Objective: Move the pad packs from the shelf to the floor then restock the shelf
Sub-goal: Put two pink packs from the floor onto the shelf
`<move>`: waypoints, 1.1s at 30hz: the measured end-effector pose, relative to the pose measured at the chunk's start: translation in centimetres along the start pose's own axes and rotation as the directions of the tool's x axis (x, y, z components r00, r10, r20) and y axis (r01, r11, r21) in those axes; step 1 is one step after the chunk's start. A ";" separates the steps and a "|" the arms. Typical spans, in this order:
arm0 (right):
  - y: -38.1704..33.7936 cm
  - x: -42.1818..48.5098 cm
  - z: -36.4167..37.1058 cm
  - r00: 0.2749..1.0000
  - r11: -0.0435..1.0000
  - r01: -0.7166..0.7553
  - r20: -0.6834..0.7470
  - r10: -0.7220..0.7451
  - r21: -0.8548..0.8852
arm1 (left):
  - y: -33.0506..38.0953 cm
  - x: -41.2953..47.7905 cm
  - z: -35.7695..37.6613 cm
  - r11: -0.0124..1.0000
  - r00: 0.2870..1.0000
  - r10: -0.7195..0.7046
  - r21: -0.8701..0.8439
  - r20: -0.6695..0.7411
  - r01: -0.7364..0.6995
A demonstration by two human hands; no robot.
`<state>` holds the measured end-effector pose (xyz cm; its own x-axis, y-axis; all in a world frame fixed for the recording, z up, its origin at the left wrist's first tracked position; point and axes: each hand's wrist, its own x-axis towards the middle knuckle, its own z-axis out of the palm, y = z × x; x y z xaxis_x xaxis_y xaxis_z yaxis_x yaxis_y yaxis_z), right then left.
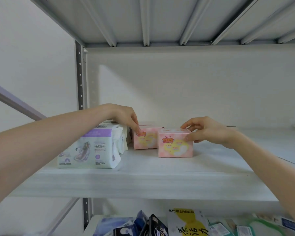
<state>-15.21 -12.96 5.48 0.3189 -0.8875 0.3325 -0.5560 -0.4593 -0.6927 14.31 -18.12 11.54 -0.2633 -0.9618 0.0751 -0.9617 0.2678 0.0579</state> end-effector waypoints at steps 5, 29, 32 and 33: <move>-0.1 0.8 0.6 1.000 1.000 0.002 0.019 -0.002 0.004 | -0.1 -0.6 -0.9 1.000 0.999 -0.003 0.023 0.034 0.002; -3.4 2.8 6.7 0.998 0.999 -0.002 -0.055 0.005 0.041 | 0.4 -3.0 -1.7 0.999 0.986 -0.007 0.037 0.169 0.001; -3.5 3.0 7.2 0.996 1.000 -0.004 -0.087 0.006 0.026 | 0.3 -2.8 -1.7 1.000 0.984 -0.008 0.018 0.181 0.005; -3.6 3.1 7.3 0.996 1.000 -0.004 -0.095 0.006 0.026 | 0.3 -2.8 -1.6 1.000 0.982 -0.008 0.007 0.187 0.007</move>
<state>-6.61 -13.80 4.30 0.2415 -0.8898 0.3872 -0.5371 -0.4549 -0.7104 14.90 -15.29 12.96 -0.2652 -0.9576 -0.1126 -0.9640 0.2609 0.0514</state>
